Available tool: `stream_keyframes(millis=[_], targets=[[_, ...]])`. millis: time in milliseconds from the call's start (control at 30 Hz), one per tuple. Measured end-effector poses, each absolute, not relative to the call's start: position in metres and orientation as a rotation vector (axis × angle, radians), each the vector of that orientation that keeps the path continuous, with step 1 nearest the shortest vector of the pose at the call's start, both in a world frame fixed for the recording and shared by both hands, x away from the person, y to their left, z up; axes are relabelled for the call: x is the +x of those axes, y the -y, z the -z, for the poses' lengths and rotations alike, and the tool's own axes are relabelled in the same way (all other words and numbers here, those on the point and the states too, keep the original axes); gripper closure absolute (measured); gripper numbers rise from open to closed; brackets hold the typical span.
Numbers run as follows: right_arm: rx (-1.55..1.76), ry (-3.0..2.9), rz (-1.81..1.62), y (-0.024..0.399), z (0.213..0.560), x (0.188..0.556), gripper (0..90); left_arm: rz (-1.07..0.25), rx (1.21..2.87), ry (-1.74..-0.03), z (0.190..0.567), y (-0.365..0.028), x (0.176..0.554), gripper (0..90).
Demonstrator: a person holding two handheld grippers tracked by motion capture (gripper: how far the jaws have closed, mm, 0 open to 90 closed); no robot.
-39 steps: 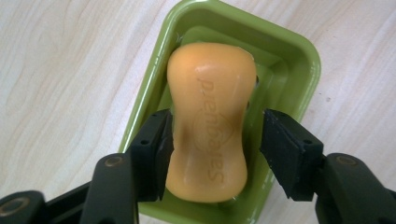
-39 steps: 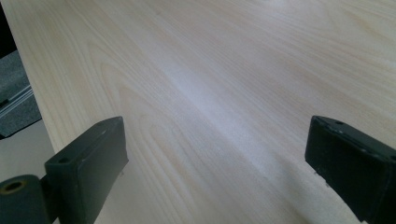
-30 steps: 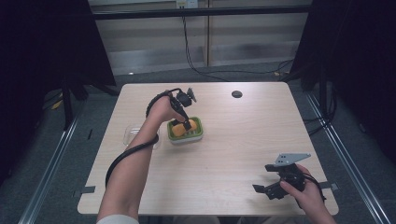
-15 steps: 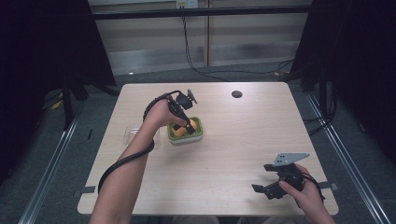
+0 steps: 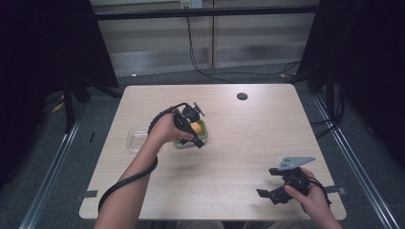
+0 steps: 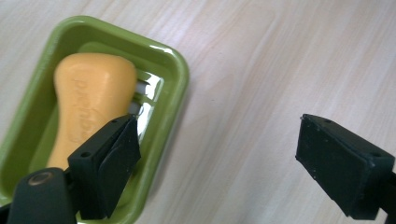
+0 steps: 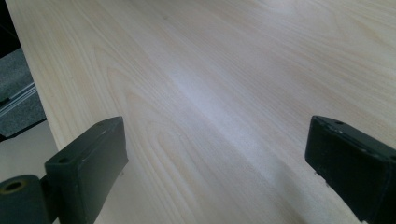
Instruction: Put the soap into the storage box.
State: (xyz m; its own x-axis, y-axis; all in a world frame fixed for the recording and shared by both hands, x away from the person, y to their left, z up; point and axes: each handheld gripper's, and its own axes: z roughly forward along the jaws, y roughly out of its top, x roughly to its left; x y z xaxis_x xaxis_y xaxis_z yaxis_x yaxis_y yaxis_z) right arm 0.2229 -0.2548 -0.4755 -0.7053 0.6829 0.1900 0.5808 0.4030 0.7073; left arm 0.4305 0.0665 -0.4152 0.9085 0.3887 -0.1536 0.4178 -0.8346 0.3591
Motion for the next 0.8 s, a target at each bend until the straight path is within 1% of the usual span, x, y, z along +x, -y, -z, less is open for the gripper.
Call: stream_keyframes(millis=[433,567,633,767,800], targets=[[1.138,-2.529,-1.189,0.253,0.476,0.223,5.2,0.098,2.646,-0.537,0.429,-0.069,0.403,11.9],[1.132,-2.532,-1.186,0.252,0.476,0.223,5.2,0.089,2.642,-0.545,0.436,-0.069,0.396,11.2],[1.13,-2.531,-1.185,0.252,0.476,0.223,5.2,0.088,2.61,-0.554,0.44,-0.069,0.392,10.9],[1.137,-2.533,-1.183,0.252,0.476,0.222,5.2,0.031,2.583,-0.565,0.448,-0.068,0.381,10.0],[1.13,-2.532,-1.182,0.253,0.477,0.223,5.2,0.023,2.592,-0.543,0.45,-0.068,0.378,9.5]])
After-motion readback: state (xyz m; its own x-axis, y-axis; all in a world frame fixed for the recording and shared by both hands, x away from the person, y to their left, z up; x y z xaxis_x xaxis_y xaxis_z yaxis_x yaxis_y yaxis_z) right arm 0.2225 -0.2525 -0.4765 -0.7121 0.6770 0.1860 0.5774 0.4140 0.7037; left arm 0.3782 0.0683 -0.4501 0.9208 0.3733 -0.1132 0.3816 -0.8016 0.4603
